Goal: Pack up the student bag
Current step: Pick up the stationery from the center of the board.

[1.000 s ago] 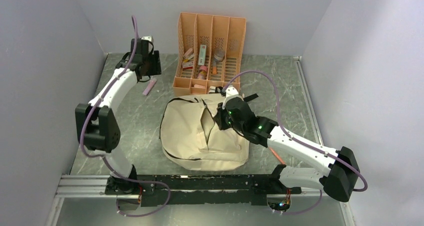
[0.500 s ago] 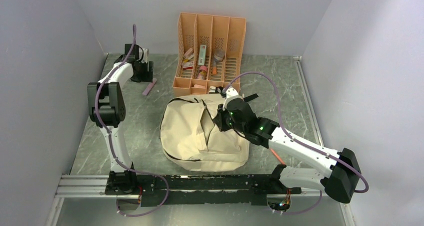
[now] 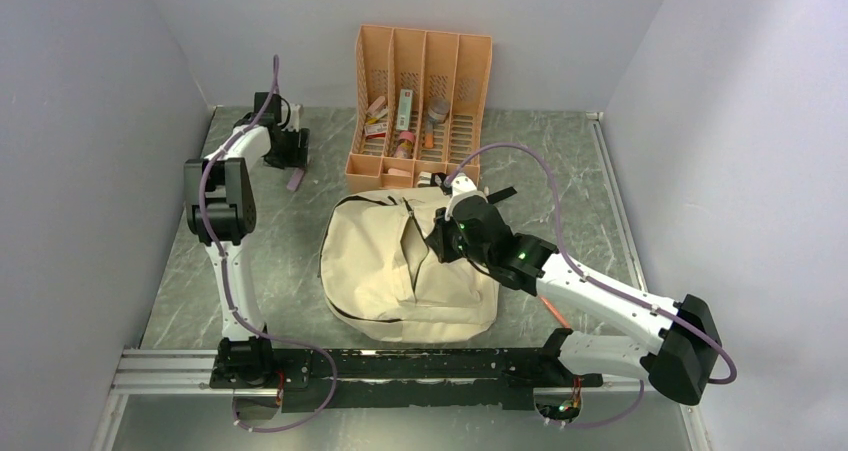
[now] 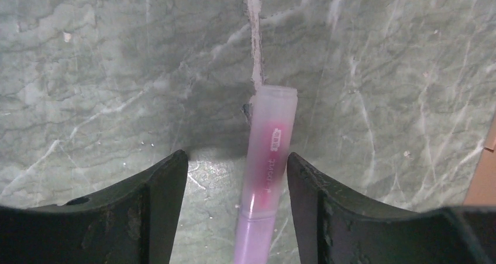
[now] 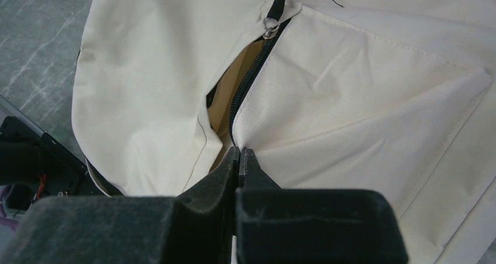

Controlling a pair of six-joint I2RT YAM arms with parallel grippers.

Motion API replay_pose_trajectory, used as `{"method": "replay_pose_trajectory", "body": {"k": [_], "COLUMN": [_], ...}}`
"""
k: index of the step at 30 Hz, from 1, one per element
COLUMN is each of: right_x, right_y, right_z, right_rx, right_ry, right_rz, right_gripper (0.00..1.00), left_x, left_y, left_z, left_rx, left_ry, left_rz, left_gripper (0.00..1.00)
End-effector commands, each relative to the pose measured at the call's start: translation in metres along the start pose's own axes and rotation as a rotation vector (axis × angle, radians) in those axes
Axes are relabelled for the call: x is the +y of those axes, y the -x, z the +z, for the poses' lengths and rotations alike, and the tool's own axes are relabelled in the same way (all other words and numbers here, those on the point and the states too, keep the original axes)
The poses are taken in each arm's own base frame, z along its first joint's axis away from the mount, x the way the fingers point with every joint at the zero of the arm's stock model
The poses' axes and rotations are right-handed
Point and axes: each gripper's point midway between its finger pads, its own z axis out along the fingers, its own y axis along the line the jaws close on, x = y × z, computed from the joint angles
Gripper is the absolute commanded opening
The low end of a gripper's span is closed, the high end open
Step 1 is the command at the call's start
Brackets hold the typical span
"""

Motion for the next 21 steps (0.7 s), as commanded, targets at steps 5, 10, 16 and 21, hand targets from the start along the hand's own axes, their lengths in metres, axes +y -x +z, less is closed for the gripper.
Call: {"method": "replay_pose_trajectory", "body": {"k": [5,10,16,21], "right_x": [0.002,-0.001,-0.002,-0.001], "right_y": [0.003,0.003,0.003,0.005], "right_z": [0.001,0.001,-0.002,-0.003], "right_rx": [-0.006,-0.01,-0.015,-0.021], "right_ry": [0.007,-0.005,-0.006,-0.003], "right_rz": [0.011,0.006,0.013,0.014], "right_gripper": [0.0,0.0,0.0,0.0], "left_x": [-0.002,-0.021,-0.032,-0.045], "left_y": [-0.008,-0.015,-0.018,-0.003], "left_z": [0.009,0.016,0.008,-0.024], "left_rx": [0.039,0.08,0.1,0.066], "left_ry": [0.001,0.037,0.078,0.082], "left_rz": [0.028,0.098,0.11,0.07], "left_gripper": [0.59,0.49,0.32,0.21]}}
